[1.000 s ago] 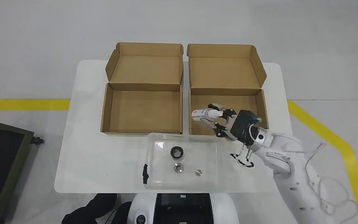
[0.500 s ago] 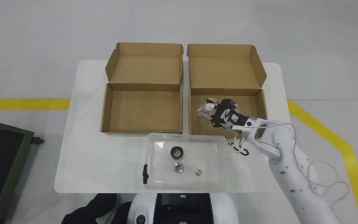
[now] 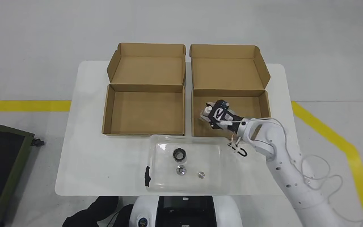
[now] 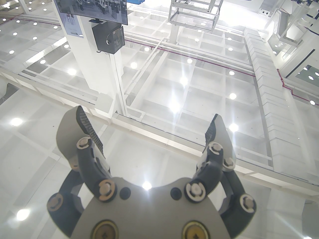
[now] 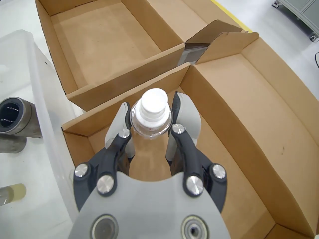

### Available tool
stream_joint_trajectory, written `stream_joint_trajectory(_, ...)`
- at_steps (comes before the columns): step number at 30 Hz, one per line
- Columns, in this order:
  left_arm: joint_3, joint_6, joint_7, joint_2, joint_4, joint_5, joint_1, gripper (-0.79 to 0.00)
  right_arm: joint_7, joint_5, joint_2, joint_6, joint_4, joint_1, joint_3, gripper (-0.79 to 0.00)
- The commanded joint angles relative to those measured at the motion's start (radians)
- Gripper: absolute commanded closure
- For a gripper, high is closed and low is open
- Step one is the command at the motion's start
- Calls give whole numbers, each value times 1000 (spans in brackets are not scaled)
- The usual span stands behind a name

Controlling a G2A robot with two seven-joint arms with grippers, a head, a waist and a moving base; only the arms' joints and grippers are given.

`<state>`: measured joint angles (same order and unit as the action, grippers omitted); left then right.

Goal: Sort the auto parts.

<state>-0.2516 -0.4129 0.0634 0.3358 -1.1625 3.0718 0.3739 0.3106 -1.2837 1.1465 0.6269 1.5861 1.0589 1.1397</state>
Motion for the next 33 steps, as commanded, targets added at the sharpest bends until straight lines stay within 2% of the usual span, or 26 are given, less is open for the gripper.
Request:
stream_joint_trajectory(1, 0, 0, 0, 0, 0, 0, 0, -785, -3, 1, 2, -3, -9, -6, -6, -308)
stream_joint_trajectory(6, 0, 0, 0, 0, 0, 0, 0, -785, 4, -3, 4, -10, -32, -19, -19, -443)
stream_joint_trajectory(7, 0, 0, 0, 0, 0, 0, 0, -785, 5, -2, 5, -10, -34, -21, -20, -508)
stream_joint_trajectory(8, 0, 0, 0, 0, 0, 0, 0, -785, 7, -1, 5, -10, -38, -22, -22, -610)
stream_joint_trajectory(9, 0, 0, 0, 0, 0, 0, 0, -785, 8, 1, 5, -10, -40, -24, -23, -785)
stream_joint_trajectory(14, 0, 0, 0, 0, 0, 0, 0, -785, 11, 15, 4, -13, -10, -22, -11, -785)
stream_joint_trajectory(19, 0, 0, 0, 0, 0, 0, 0, -785, 38, 32, -10, -4, 116, 25, 49, -785)
stream_joint_trajectory(25, 0, 0, 0, 0, 0, 0, 0, -785, 124, 70, -34, 105, 316, 113, 123, -785)
stream_joint_trajectory(33, 0, 0, 0, 0, 0, 0, 0, -785, 268, 121, -66, 227, 547, 289, 203, -785)
